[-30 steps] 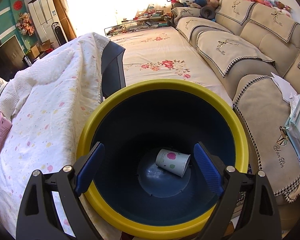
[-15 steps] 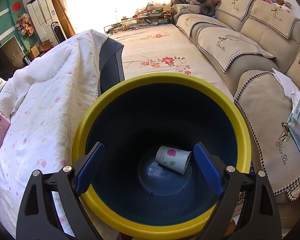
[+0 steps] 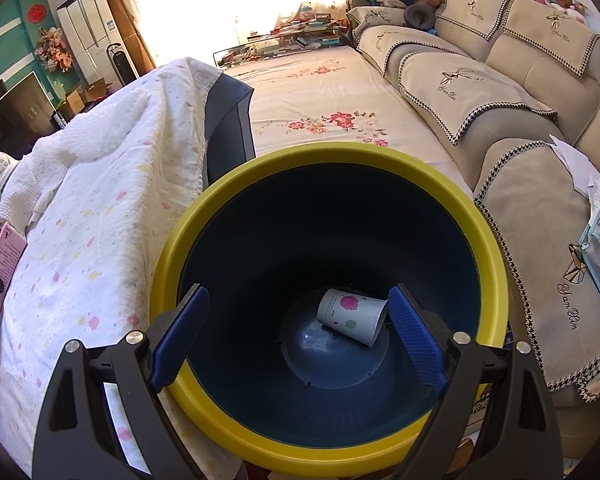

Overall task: Collect trash
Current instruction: 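Grasp the pink strawberry milk carton with the left tool and carry it to the bin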

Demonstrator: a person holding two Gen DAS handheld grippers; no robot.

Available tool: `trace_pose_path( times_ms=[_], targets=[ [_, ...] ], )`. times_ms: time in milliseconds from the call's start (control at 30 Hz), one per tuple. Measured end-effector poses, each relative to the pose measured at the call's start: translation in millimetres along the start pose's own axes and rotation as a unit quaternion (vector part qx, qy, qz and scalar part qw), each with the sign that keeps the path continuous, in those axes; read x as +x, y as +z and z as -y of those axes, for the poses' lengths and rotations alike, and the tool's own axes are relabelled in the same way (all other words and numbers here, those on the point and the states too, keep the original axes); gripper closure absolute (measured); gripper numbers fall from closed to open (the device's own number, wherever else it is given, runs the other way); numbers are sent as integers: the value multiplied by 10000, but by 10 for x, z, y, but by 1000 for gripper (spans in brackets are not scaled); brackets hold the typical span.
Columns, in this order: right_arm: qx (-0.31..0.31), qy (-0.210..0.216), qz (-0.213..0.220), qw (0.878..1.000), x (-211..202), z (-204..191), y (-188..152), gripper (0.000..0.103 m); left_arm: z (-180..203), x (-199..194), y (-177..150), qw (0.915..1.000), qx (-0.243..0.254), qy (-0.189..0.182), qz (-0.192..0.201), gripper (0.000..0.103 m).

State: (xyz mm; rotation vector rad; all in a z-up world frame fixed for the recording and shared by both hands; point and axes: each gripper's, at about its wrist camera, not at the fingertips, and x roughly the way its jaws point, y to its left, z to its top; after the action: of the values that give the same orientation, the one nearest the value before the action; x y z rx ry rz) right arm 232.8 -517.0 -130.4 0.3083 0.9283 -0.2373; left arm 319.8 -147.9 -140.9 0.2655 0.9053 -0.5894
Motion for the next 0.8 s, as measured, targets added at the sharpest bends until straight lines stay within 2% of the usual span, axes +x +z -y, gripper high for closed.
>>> trace_pose_path(
  times_ms=[67,233,433,667,800],
  targets=[
    [21,8,-1,10000,-11,15,-7,17,78,-94,-42,9999,89,48,46,54],
    [62,14,46,10000,-82,62,-27,17,394,-358,-114,9993,300,-164,144,54],
    [190,-126,402,9989,-351,187,-60,17,1015,-519,78,9950,725,-630,266,54],
    [390,-307,841,9952,-813,465,-143,17,1998,-267,552,9816,1540,-1102,261,54],
    [523,-485,986,9926,-1031,673,-217,17,2470,-5,861,9749,1763,-1355,136,54]
  ],
)
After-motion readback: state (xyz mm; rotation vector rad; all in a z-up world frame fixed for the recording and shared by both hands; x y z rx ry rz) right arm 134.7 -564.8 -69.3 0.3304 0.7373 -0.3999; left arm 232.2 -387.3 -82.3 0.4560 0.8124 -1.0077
